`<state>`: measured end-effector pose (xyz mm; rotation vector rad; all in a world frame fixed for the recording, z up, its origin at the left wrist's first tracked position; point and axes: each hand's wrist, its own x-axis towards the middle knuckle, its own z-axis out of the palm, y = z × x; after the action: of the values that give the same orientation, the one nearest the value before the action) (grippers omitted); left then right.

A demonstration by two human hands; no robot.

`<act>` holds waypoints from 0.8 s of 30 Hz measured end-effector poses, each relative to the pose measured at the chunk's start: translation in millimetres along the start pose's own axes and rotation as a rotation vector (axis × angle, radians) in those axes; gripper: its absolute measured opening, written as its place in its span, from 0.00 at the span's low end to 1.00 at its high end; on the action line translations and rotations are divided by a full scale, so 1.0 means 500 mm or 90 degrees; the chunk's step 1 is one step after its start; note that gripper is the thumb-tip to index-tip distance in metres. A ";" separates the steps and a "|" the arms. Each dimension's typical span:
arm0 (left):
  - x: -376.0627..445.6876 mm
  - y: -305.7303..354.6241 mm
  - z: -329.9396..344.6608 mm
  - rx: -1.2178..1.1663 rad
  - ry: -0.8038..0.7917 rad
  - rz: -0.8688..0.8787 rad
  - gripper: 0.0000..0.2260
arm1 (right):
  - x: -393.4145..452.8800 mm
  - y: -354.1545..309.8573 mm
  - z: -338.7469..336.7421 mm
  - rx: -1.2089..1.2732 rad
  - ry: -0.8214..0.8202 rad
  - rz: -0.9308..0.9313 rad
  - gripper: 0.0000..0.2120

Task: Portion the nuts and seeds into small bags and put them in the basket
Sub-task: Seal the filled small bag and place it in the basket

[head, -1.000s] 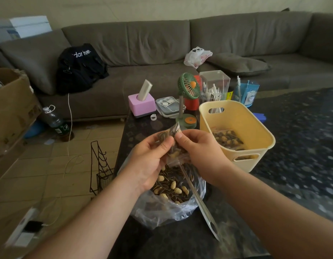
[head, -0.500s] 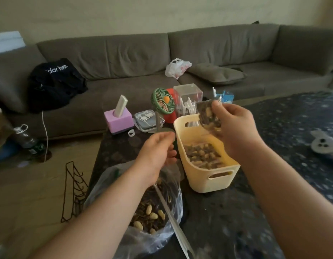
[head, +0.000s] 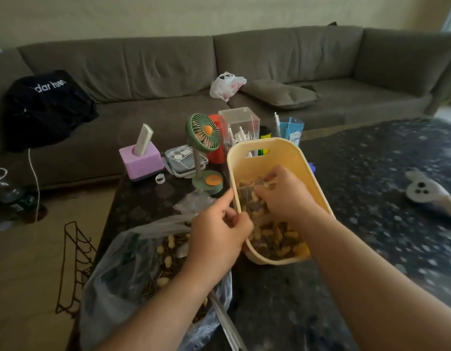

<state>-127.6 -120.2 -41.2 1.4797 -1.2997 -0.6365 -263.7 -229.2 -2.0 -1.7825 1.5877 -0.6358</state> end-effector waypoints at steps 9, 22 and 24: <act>-0.038 0.001 -0.002 0.012 0.016 0.055 0.30 | -0.017 0.024 0.024 -0.252 0.019 -0.159 0.16; -0.038 0.006 -0.004 -0.022 -0.003 0.015 0.30 | -0.019 0.040 0.046 -0.311 -0.072 -0.259 0.25; -0.037 0.004 -0.004 -0.010 -0.004 0.021 0.30 | -0.017 0.041 0.042 -0.300 -0.056 -0.280 0.22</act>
<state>-131.8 -101.8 -43.1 1.4414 -1.3189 -0.6298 -263.4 -218.5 -30.6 -2.5114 1.3663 -0.3815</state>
